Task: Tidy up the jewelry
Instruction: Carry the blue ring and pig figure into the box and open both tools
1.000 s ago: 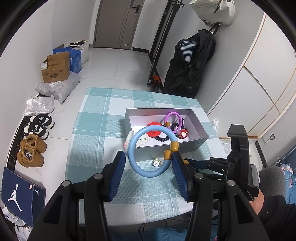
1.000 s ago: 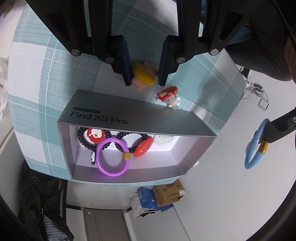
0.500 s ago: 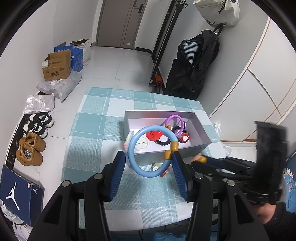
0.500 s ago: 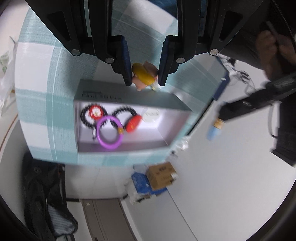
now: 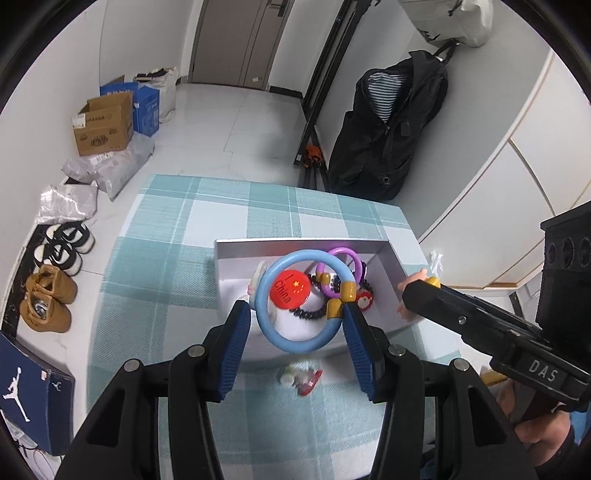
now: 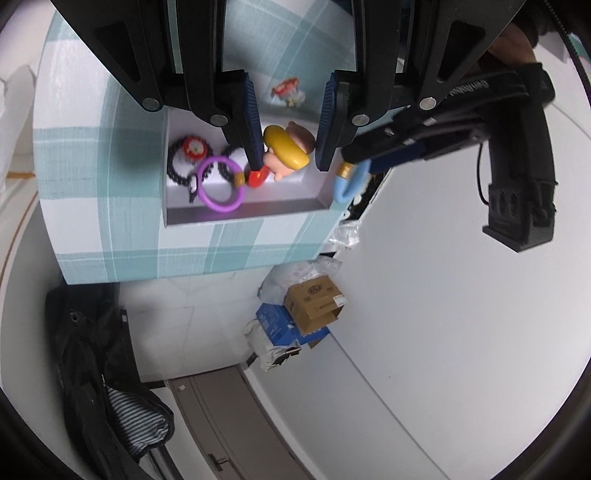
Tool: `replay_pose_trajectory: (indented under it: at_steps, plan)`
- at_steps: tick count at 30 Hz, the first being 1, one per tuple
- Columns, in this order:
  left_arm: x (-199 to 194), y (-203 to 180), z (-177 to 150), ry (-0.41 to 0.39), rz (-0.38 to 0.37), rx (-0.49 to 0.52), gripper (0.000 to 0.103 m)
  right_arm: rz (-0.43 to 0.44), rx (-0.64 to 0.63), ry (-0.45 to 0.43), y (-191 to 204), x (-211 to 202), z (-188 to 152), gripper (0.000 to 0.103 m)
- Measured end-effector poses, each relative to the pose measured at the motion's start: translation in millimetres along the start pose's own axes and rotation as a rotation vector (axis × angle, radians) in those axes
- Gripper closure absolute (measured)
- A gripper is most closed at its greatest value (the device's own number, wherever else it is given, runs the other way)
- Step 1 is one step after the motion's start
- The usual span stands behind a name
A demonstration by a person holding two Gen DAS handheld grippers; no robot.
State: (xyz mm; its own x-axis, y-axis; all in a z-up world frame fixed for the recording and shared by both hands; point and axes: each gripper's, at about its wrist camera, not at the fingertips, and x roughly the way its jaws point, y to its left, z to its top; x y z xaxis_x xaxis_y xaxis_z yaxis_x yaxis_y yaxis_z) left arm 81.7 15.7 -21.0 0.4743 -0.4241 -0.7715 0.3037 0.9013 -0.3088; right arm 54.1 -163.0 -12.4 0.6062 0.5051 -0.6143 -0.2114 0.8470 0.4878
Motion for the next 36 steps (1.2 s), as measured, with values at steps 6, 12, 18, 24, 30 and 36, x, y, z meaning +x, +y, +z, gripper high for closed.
replay_pose_trajectory:
  at_steps: [6, 12, 18, 24, 30, 36]
  plan:
    - [16.5, 0.9, 9.3, 0.029, -0.003, -0.024, 0.057, 0.012, 0.036, 0.000, -7.6, 5.4, 14.9, 0.076]
    - [31.5, -2.1, 15.1, 0.063, -0.002, -0.021, 0.057, -0.007, 0.081, 0.021, -21.3, 17.8, 19.3, 0.076]
    - [38.1, -0.4, 15.3, 0.082, 0.001, -0.020, 0.057, -0.024, 0.094, 0.041, -27.9, 24.9, 19.2, 0.076]
    - [41.2, -0.9, 18.4, 0.086, -0.003, -0.026, 0.057, -0.030, 0.120, 0.070, -33.9, 35.5, 17.7, 0.075]
    - [39.2, 1.6, 20.2, 0.073, -0.050, -0.047, 0.057, -0.035, 0.130, 0.080, -33.9, 40.2, 16.8, 0.073]
    - [36.8, 7.2, 21.2, 0.083, -0.075, -0.075, 0.056, -0.064, 0.128, 0.050, -35.6, 33.1, 17.1, 0.050]
